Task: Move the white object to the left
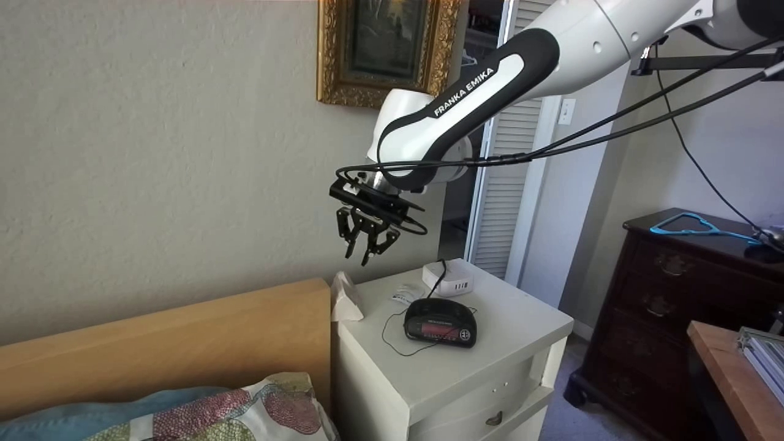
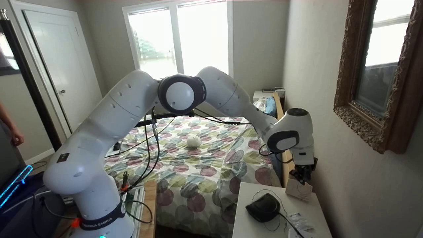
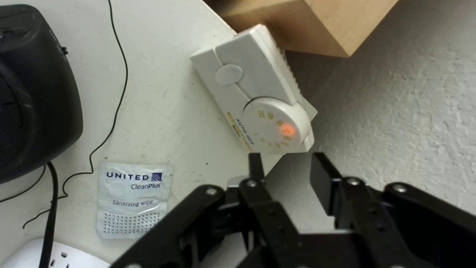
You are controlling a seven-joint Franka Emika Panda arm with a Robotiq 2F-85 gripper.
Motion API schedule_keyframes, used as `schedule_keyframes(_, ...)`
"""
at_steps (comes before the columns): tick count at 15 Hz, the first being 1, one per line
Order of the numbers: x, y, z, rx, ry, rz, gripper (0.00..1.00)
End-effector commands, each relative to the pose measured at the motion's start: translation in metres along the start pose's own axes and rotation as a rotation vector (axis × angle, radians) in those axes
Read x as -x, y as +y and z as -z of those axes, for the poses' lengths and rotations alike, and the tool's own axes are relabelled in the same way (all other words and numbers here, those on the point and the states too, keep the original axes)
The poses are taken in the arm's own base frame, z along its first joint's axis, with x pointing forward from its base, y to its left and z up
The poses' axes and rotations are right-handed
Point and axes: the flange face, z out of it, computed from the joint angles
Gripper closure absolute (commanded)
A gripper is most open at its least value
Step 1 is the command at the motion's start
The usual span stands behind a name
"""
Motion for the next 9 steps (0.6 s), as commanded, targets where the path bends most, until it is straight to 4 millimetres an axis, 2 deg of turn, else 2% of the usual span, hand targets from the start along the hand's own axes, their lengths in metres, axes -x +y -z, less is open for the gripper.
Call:
schedule_keyframes(1, 0.01, 0.004, 0.007, -0.026, -0.062, 0.128, 0.31)
schedule_keyframes(5, 0.018, 0.009, 0.009, -0.04, -0.148, 0.308, 0.03)
schedule_keyframes(6, 0.019, 0.011, 0.009, -0.039, -0.157, 0.343, 0.0)
schedule_keyframes(9, 0.014, 0.019, 0.01, -0.042, -0.166, 0.434, 0.0)
